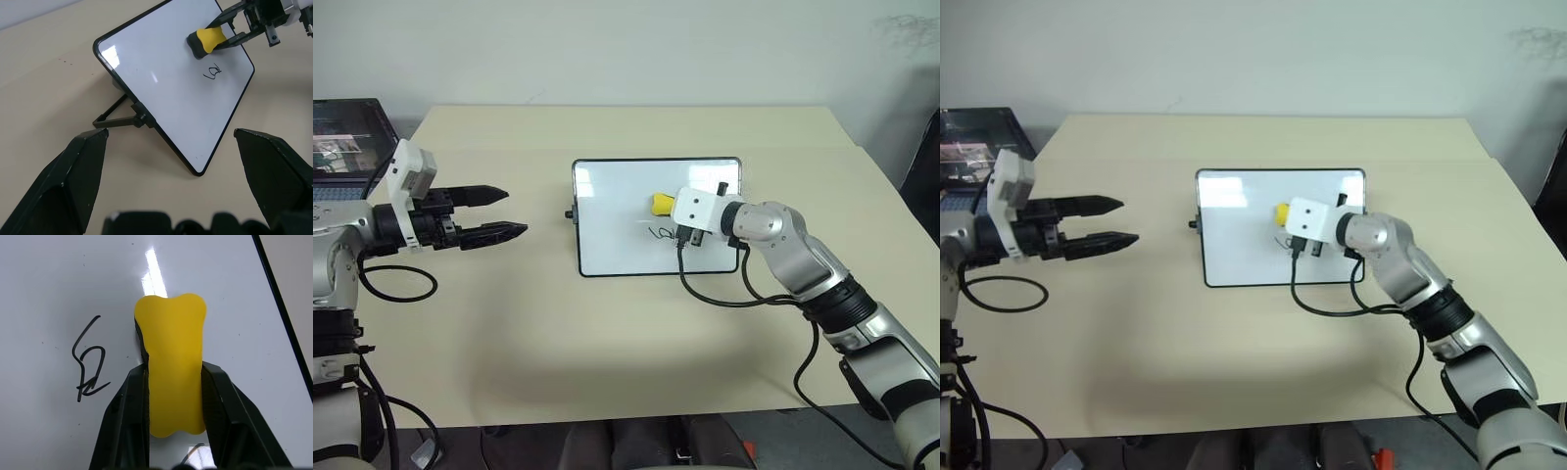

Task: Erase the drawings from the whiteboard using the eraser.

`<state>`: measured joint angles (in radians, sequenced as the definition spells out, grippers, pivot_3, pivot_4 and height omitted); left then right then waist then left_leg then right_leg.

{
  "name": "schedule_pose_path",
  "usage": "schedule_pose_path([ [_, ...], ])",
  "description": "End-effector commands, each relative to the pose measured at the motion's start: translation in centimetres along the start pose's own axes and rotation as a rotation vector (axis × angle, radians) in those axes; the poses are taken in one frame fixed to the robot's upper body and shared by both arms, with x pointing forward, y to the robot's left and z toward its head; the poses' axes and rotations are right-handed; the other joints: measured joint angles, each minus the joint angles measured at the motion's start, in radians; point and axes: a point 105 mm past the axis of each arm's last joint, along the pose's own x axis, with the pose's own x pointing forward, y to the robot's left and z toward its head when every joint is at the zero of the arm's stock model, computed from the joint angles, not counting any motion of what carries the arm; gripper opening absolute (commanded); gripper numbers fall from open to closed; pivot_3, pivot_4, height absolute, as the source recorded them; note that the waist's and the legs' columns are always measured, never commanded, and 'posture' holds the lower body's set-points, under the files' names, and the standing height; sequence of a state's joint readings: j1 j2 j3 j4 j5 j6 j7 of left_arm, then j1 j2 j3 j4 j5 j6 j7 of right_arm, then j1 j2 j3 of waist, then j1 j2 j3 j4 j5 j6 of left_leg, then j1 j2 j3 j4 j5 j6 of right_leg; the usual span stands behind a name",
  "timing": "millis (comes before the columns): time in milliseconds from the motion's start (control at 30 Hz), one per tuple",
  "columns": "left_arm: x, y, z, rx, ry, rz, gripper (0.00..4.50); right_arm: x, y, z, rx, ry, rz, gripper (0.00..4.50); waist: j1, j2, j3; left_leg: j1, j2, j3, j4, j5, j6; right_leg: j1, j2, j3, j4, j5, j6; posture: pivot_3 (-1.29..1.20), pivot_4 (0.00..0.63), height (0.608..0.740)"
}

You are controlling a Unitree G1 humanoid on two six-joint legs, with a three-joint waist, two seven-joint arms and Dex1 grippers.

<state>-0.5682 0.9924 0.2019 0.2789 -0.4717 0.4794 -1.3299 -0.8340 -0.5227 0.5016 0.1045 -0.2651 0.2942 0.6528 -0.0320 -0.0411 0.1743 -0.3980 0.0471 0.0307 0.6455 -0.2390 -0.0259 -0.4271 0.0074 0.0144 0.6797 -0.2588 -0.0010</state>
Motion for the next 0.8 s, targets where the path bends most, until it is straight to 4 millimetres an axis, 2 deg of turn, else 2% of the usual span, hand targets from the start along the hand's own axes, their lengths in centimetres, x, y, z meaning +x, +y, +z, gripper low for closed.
schedule_pose_path([
  [33,-0.4,-0.1,1.6,0.045,-0.038,0.005,4.5,0.0,-0.9,0.5,-0.048,-0.015,-0.037,1.09,0.0,0.0,0.0,0.0,0.0,0.0,0.0,0.0,0.0,0.0,0.0,0.0,0.0,0.0,0.0,0.0,0.15,0.74],
  [400,-0.3,-0.3,1.9,0.048,-0.031,0.006,4.5,1.0,3.0,-0.7,-0.091,0.019,0.056,1.09,-0.001,-0.001,-0.001,0.002,0.0,0.0,0.0,0.0,0.0,0.001,0.0,0.001,0.001,0.0,0.0,0.0,0.15,0.74],
  [667,-0.1,-0.4,2.1,0.048,-0.029,0.007,4.5,0.9,8.2,-1.7,-0.058,0.057,0.241,1.09,0.0,-0.005,-0.003,0.008,0.0,0.0,0.0,0.0,0.0,0.007,0.0,0.0,0.001,0.0,0.0,0.0,0.15,0.74],
  [800,0.0,-0.4,2.2,0.049,-0.029,0.007,4.5,0.8,9.0,-1.8,-0.047,0.061,0.261,1.09,0.0,-0.005,-0.003,0.009,0.0,0.0,0.001,0.0,0.0,0.007,0.0,0.001,0.002,0.001,-0.001,0.0,0.15,0.74],
])
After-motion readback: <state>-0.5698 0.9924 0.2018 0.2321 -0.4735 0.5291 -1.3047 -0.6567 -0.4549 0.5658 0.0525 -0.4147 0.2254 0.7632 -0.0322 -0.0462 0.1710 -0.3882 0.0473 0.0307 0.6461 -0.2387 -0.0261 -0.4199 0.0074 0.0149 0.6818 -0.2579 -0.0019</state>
